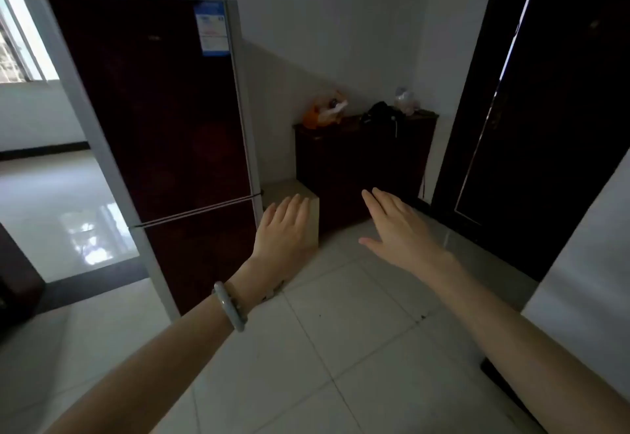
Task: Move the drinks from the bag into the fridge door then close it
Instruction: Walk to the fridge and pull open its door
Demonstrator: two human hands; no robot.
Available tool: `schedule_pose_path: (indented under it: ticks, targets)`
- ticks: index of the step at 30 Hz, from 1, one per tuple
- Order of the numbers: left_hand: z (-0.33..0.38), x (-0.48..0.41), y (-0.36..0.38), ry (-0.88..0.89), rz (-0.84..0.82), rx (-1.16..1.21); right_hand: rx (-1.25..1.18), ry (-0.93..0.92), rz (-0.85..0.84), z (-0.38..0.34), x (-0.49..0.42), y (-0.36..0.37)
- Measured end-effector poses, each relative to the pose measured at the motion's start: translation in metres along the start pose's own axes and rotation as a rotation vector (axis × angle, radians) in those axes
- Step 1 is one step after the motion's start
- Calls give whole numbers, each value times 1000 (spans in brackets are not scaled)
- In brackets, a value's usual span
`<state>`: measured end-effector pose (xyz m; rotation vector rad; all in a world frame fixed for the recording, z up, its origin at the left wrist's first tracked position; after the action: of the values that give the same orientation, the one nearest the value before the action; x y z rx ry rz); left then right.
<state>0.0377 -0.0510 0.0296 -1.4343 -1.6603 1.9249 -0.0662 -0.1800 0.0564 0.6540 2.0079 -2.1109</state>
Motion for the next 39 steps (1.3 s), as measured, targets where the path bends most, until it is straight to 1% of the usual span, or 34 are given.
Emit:
schedule_pose_path:
  ticks: [5, 10, 16, 27, 33, 39]
  targets:
    - [-1, 5, 29, 10, -47, -41, -35, 26, -46, 13, 0, 20]
    - [-12, -27, 48, 8, -31, -34, -50, 36, -47, 32, -24, 40]
    - [-34, -88, 104, 19, -49, -19, -23, 14, -25, 55, -92, 78]
    - [-111, -219, 188, 33, -71, -63, -6, 13, -18, 86, -250, 140]
    - [-141, -259, 215, 36, -53, -67, -11, 2, -33, 93, -302, 169]
    - [-156, -285, 238, 34, -57, -68, -30, -14, -39, 103, -334, 188]
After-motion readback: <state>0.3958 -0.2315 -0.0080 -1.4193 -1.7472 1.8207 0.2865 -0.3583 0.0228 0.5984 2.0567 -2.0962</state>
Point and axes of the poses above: each hand's wrist, its own x-axis away from the middle knuckle, its own y-axis out of the palm, z = x × y, the point moved 7 cm from there along -x, towards the middle knuckle, and after that the axes turned 6 degrees about z, right-handed, at the moved point
